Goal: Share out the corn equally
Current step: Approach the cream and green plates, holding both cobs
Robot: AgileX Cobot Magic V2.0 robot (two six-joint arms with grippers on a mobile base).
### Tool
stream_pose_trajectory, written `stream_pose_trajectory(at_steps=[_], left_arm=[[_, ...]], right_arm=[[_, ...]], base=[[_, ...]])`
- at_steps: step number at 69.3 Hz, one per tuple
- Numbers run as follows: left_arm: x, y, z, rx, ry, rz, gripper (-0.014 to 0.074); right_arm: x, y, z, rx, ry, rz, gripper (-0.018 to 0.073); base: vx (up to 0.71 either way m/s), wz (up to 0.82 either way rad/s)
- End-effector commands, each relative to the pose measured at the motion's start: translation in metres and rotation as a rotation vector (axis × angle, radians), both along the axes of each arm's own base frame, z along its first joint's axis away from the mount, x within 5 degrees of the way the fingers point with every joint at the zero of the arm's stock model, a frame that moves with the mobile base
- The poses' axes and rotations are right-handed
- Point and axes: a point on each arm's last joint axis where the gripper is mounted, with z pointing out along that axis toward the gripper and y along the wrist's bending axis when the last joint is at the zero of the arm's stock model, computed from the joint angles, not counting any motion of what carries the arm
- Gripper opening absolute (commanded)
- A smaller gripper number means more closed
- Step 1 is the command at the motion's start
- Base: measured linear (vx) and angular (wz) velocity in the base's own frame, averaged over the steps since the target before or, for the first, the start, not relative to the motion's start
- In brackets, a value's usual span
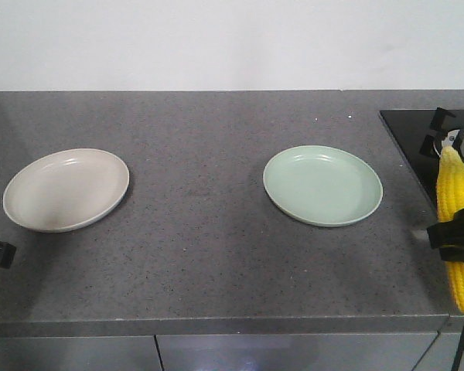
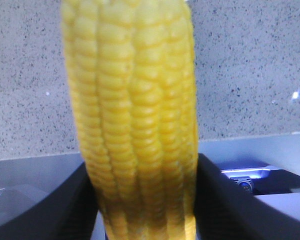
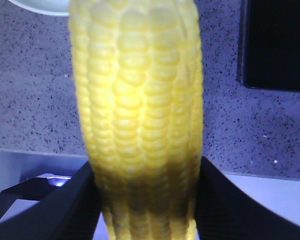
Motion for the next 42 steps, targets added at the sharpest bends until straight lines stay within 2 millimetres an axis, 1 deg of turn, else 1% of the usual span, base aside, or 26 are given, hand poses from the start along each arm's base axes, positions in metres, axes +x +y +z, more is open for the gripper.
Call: stream_pose_trajectory(at_steps=[1, 42], left_arm=[[0.0019, 0.0008, 0.0112, -0.010, -0.070, 0.002, 0.0217], [0.0019, 0.0008, 0.0112, -0.010, -0.070, 0.002, 0.0217]], right_arm=[[0.0005, -0.0020, 0.0130, -0.001, -0.083, -0.006, 0.0244], [0.0005, -0.0020, 0.0130, -0.001, -0.083, -0.006, 0.0244]], base=[[0.05, 0.00], [0.03, 0.00]])
